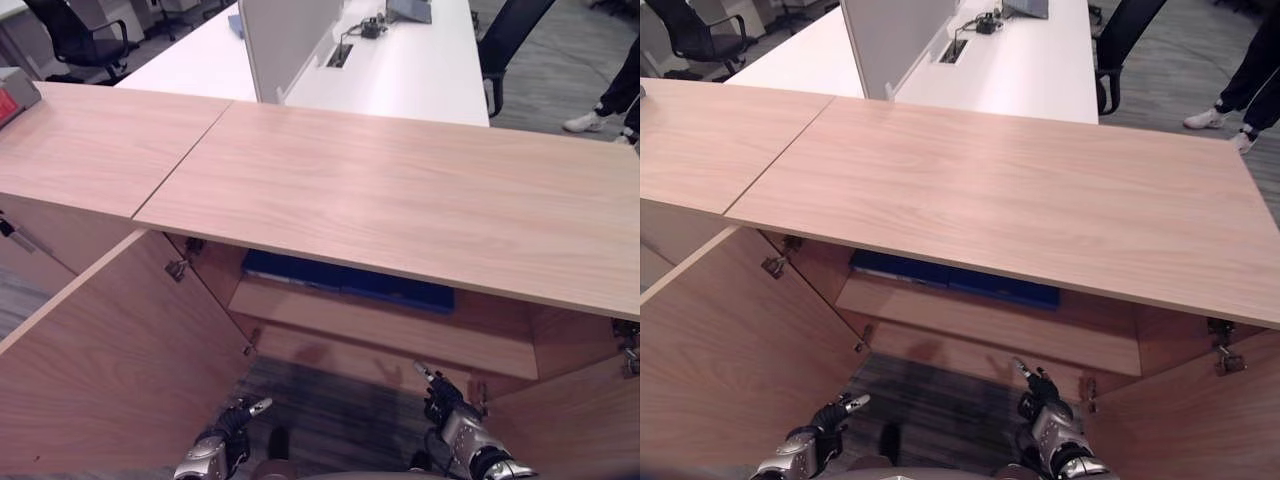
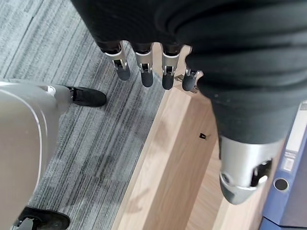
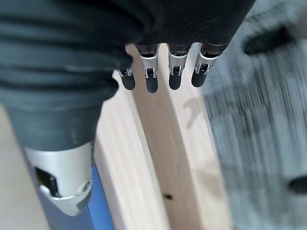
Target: Put the empty folder in the office cabinet
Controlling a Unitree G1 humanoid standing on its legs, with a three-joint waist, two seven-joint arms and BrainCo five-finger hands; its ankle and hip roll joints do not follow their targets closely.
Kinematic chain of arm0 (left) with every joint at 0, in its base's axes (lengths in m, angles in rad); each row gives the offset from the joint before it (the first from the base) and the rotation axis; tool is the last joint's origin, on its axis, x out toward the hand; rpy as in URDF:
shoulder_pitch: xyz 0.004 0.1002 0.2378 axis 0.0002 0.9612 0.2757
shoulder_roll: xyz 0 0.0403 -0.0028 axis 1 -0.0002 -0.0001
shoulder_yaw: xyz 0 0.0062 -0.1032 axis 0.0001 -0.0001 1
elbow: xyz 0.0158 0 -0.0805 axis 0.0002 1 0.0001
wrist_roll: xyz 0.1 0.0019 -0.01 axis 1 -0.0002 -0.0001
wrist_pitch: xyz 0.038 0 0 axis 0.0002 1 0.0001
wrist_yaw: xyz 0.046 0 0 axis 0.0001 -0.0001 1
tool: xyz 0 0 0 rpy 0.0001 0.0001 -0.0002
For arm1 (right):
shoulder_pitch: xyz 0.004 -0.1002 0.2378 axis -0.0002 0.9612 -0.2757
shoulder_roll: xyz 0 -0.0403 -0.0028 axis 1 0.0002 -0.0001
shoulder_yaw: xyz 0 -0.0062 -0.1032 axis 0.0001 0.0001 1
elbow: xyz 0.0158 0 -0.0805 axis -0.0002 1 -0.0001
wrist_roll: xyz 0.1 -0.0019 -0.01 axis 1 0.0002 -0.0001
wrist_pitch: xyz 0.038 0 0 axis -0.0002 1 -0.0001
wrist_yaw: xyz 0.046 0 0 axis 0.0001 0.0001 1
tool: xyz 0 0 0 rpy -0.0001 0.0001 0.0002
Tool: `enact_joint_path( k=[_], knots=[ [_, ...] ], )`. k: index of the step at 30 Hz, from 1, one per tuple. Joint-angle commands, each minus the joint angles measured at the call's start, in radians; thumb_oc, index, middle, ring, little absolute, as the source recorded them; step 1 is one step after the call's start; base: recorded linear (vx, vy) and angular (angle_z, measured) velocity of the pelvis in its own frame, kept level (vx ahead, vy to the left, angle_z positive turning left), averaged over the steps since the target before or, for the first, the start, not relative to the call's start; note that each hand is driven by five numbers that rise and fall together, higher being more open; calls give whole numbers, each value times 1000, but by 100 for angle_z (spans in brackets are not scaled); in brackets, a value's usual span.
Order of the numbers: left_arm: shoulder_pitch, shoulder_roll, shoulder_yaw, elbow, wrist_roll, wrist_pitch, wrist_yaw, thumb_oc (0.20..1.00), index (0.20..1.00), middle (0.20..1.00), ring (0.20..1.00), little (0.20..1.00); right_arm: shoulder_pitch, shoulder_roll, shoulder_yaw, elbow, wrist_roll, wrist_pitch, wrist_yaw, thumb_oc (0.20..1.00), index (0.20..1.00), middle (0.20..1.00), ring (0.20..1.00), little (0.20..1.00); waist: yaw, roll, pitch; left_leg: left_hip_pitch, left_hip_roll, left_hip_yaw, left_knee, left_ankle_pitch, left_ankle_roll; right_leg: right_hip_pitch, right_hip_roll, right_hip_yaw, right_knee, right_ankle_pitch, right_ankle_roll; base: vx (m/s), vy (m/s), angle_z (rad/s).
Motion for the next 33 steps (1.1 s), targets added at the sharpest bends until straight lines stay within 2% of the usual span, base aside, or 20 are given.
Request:
enact_joint_path(
  k=[1, 5, 6, 7, 12, 19, 22, 23, 25, 27, 29, 30, 31, 33],
  knots=[
    [-31, -1, 42, 16, 42, -35, -22, 1000, 1000, 1000, 1000, 1000, 5, -53, 31, -88, -189, -20, 45, 1000, 1000, 1000, 1000, 1000, 15, 7, 31, 23, 47, -25, 16, -97, -38, 32, -21, -8, 75, -77, 44, 8, 9, -6],
    [1, -3, 61, 18, 71, -41, -31, 1000, 1000, 1000, 1000, 1000, 49, -96, 115, -131, -365, -27, 65, 1000, 1000, 1000, 1000, 1000, 18, -1, 16, 47, 50, -22, 10, -99, -41, 56, -14, -7, 57, -75, 44, 14, 3, -6],
    [1, -3, 61, 18, 71, -41, -31, 1000, 1000, 1000, 1000, 1000, 49, -96, 115, -131, -365, -27, 65, 1000, 1000, 1000, 1000, 1000, 18, -1, 16, 47, 50, -22, 9, -99, -41, 57, -14, -7, 57, -75, 44, -7, -20, -4],
    [18, -4, 73, 11, 69, -46, -30, 1000, 1000, 1000, 1000, 1000, 64, -120, 156, -180, -438, -33, 75, 1000, 1000, 1000, 1000, 1000, 22, -5, 13, 54, 52, -24, 8, -100, -42, 66, -11, -5, 53, -79, 42, -21, -33, 0],
    [37, -8, 77, -2, 64, -55, -33, 1000, 1000, 1000, 1000, 1000, 65, -172, 232, -257, -560, -54, 87, 1000, 1000, 1000, 1000, 1000, 35, -6, 10, 59, 62, -35, 10, -89, -51, 87, 8, -7, 45, -97, 30, -31, -65, 1],
    [38, -19, 71, -27, 24, -69, -26, 1000, 1000, 1000, 1000, 1000, 43, -198, 291, -285, -622, -67, 83, 1000, 1000, 1000, 1000, 1000, 56, 14, 8, 58, 98, -57, 10, -52, -81, 129, 55, -19, 2, -122, 6, -29, -106, 9],
    [33, -22, 66, -48, 1, -77, -22, 1000, 1000, 1000, 1000, 1000, 38, -206, 298, -291, -617, -77, 76, 1000, 1000, 1000, 1000, 1000, 68, 30, 22, 36, 111, -75, 8, -18, -100, 141, 75, -42, -16, -130, -4, -89, -83, 13],
    [26, -23, 62, -58, -9, -82, -18, 1000, 1000, 1000, 1000, 1000, 32, -212, 296, -292, -610, -79, 68, 1000, 1000, 1000, 1000, 1000, 74, 37, 36, 13, 112, -87, 7, 11, -108, 147, 78, -63, -30, -130, -3, -162, -40, 19],
    [16, -31, 55, -70, -15, -86, -14, 1000, 1000, 1000, 1000, 1000, 22, -214, 294, -289, -603, -82, 61, 1000, 1000, 1000, 1000, 1000, 78, 42, 48, -21, 107, -89, 3, 32, -108, 148, 75, -88, -50, -123, 0, -147, -7, 41],
    [18, -36, 48, -103, -24, -93, -14, 1000, 1000, 1000, 1000, 1000, 10, -232, 292, -297, -601, -87, 52, 1000, 1000, 1000, 1000, 1000, 77, 45, 72, -54, 116, -39, 16, 59, -108, 152, 63, -123, -63, -114, 4, -164, 25, 58],
    [29, -40, 46, -134, -32, -98, -22, 1000, 1000, 1000, 1000, 1000, -11, -238, 302, -288, -602, -94, 43, 1000, 1000, 1000, 1000, 1000, 66, 42, 87, -47, 160, 92, 53, 56, -92, 146, 46, -155, -60, -106, -2, -178, 28, 61],
    [28, -40, 46, -134, -32, -97, -22, 1000, 1000, 1000, 1000, 1000, -12, -238, 302, -288, -602, -95, 43, 1000, 1000, 1000, 1000, 1000, 67, 42, 86, -51, 160, 93, 56, 57, -91, 142, 46, -154, -61, -103, -2, -188, 32, 59],
    [41, -40, 47, -158, -29, -99, -29, 1000, 1000, 1000, 1000, 1000, -19, -233, 315, -283, -607, -96, 46, 1000, 1000, 1000, 1000, 1000, 53, 35, 87, -26, 195, 184, 107, 33, -81, 131, 35, -176, -54, -92, -11, -141, 35, 67],
    [49, -39, 57, -163, -34, -100, -27, 1000, 1000, 1000, 1000, 1000, -19, -228, 319, -277, -605, -95, 53, 1000, 1000, 1000, 1000, 1000, 45, 27, 80, 9, 207, 208, 149, -6, -81, 121, 23, -188, -47, -75, -18, -116, 42, 53]
  ],
)
